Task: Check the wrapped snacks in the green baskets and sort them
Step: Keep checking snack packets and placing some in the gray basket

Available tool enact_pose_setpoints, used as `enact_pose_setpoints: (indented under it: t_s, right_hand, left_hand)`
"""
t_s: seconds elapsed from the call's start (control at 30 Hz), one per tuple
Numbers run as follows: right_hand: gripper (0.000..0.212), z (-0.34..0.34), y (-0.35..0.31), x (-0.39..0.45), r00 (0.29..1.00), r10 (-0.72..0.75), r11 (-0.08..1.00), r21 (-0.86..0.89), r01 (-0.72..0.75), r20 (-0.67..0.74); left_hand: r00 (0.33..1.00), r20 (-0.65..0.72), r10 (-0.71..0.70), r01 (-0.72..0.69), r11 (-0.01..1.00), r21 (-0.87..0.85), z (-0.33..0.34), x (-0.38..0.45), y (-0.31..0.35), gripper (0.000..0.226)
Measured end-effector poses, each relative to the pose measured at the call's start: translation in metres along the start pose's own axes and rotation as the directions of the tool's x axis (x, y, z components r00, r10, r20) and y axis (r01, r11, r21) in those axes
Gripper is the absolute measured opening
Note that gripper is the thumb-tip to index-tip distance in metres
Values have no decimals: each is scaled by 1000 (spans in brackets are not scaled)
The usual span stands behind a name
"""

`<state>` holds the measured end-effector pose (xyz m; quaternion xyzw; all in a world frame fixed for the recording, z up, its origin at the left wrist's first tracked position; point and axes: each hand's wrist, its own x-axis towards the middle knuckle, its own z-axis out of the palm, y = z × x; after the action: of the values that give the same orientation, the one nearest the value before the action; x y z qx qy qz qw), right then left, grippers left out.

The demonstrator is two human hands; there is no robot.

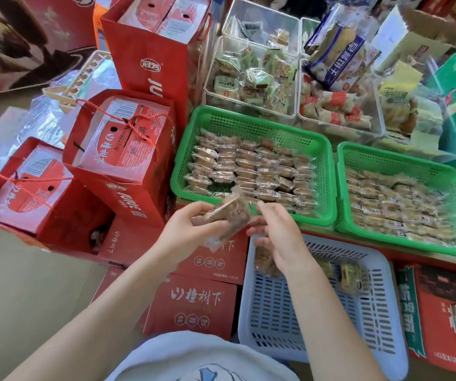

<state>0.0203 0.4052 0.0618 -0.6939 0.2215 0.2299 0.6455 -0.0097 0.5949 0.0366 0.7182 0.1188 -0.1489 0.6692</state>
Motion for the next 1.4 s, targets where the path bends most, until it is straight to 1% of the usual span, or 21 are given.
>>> enact_pose_setpoints:
  t_s: [0.07, 0.13, 0.2, 0.27, 0.33, 0.37, 0.4, 0.43, 0.47, 0.53, 0.6, 0.67, 0.7, 0.83, 0.97, 1.0, 1.03, 1.1, 1.17, 1.27, 1.4]
  right_hand:
    - [41, -3, -4, 15, 987, -82, 989, -109, 97, 138]
    - [45, -3, -6, 28, 959, -98, 963, -218, 159, 267]
    - [37, -3, -9, 41, 965, -98, 940, -295, 170, 244]
    - [27, -2, -12, 56, 977, -138, 951, -252, 177, 165]
    - [24, -1, -16, 71, 981, -189, 965, -178, 195, 49]
    - [25, -1, -18, 79, 975, -222, 962, -169, 217, -14]
    - [26, 1, -20, 88, 963, -262, 951, -187, 247, -59]
    - [27, 4, -20, 95, 951, -300, 934, -225, 276, -79]
    - [28, 8, -20, 102, 938, -338, 908, -288, 304, -74]
    - [30, 15, -16, 116, 911, -413, 793, -495, 356, -6]
    - [29, 20, -11, 127, 865, -480, 549, -721, 423, 142]
    - [25, 25, -7, 135, 809, -517, 306, -822, 480, 279]
    - [24, 27, -6, 139, 788, -526, 224, -841, 492, 321]
    - [32, 41, 3, 150, 753, -525, 73, -861, 503, 396]
    - [22, 47, 8, 163, 796, -422, -16, -881, 472, 434]
    - [20, 47, 7, 166, 804, -428, 15, -886, 463, 413]
    - [20, 48, 5, 168, 814, -450, 94, -887, 453, 368]
    - [19, 48, -1, 173, 838, -503, 290, -873, 393, 210]
    - [22, 50, -4, 181, 885, -464, 413, -872, 265, 49]
    - [31, 56, 1, 194, 947, -315, 464, -880, 100, -58]
    - [10, 59, 3, 203, 958, -275, 532, -843, 79, -84]
  left_hand:
    - [986, 102, -130, 140, 985, -96, -7, 15, 0, 38]
    - [966, 163, -199, 222, 965, -140, -9, 28, 1, 47]
    - [972, 113, -204, 218, 967, -131, -9, 42, -1, 44]
    - [990, -48, -132, 129, 990, -48, -9, 59, -7, 27]
    - [983, -179, 41, -3, 978, 210, -14, 74, -13, 18]
    - [973, -175, 153, -73, 915, 396, -17, 82, -16, 23]
    - [961, -128, 245, -137, 825, 548, -20, 91, -20, 30]
    - [958, -52, 281, -179, 733, 656, -23, 102, -24, 37]
    - [967, 25, 253, -191, 659, 727, -25, 111, -26, 45]
    - [986, 123, 111, -163, 521, 838, -25, 128, -32, 58]
    - [986, 162, 26, -160, 385, 909, -25, 139, -37, 65]
    - [986, 162, 24, -162, 307, 938, -25, 143, -42, 66]
    - [987, 158, 31, -160, 281, 946, -25, 144, -45, 66]
    - [983, 120, 142, -157, 288, 945, -21, 148, -56, 69]
    - [955, 176, 238, -250, 333, 909, -21, 153, -58, 63]
    - [950, 210, 231, -278, 324, 904, -21, 153, -58, 62]
    - [948, 239, 213, -297, 306, 905, -22, 154, -57, 62]
    - [949, 272, 161, -307, 264, 914, -23, 155, -57, 67]
    - [955, 279, 103, -296, 248, 922, -23, 155, -56, 73]
    - [963, 264, 58, -270, 235, 934, -21, 156, -54, 76]
    - [967, 253, 34, -254, 219, 942, -20, 157, -51, 81]
